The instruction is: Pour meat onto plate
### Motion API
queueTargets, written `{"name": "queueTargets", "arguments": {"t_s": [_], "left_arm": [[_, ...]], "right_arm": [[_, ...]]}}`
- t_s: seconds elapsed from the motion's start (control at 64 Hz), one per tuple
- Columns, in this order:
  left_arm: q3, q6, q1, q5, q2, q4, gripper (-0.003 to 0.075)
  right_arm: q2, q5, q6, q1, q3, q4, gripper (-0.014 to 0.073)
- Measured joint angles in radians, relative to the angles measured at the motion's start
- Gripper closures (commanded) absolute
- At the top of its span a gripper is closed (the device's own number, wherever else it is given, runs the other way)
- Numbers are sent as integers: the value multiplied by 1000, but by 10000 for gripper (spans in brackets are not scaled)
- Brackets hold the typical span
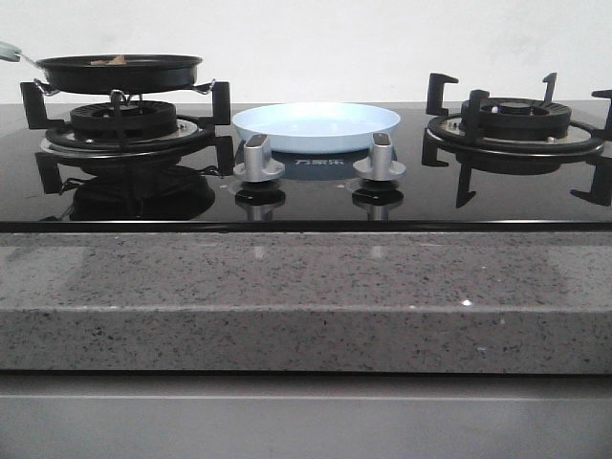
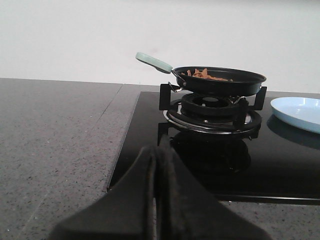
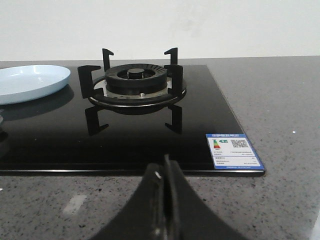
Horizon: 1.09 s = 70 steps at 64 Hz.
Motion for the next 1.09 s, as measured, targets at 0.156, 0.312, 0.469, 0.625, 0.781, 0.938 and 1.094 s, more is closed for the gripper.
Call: {"name": "queueTargets", "arguments": {"t_s": [0.156, 0.312, 0.469, 0.625, 0.781, 0.938, 1.094], "left_arm": [[0, 0, 0, 0, 0, 0, 741], [0, 0, 0, 0, 0, 0, 741], [0, 0, 0, 0, 0, 0, 741], [0, 0, 0, -2, 0, 1, 741], [0, 0, 0, -5, 0, 2, 741], [0, 0, 0, -5, 0, 4, 741], [0, 0, 0, -32, 0, 4, 741]], "right_arm": [[0, 0, 0, 0, 0, 0, 662], [0, 0, 0, 0, 0, 0, 662], [0, 0, 0, 0, 0, 0, 662], [0, 0, 0, 0, 0, 0, 662], [0, 0, 0, 0, 0, 0, 662], [0, 0, 0, 0, 0, 0, 662], [0, 0, 0, 0, 0, 0, 662]]}}
